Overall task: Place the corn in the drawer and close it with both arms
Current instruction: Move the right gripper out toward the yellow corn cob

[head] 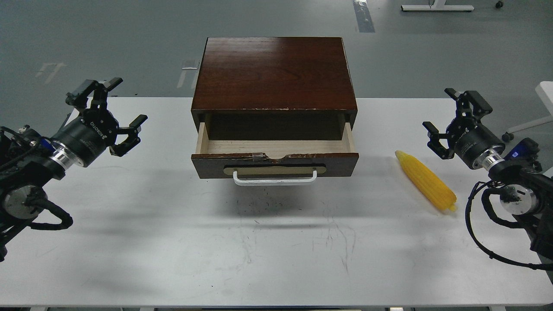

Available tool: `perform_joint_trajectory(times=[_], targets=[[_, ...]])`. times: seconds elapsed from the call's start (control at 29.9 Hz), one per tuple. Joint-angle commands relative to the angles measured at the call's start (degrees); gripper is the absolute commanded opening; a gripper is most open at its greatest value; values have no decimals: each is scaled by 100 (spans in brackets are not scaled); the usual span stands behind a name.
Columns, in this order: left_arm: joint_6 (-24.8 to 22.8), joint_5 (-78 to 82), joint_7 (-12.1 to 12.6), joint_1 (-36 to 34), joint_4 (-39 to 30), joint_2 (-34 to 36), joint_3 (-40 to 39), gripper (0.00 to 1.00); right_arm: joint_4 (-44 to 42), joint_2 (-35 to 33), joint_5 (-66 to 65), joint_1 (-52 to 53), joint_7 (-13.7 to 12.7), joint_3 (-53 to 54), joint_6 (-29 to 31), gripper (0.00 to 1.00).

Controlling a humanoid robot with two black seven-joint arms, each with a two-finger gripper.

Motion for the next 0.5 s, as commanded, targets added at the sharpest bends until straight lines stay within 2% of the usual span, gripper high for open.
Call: perform_joint_trajectory(times=[0.0, 0.47], targets=[[0, 0, 0, 4, 0, -1, -6, 100, 10, 7, 0, 0, 0, 0, -1, 100], [0, 70, 0, -76, 0, -1, 55, 100, 168, -133, -35, 114, 0, -53, -1, 100]])
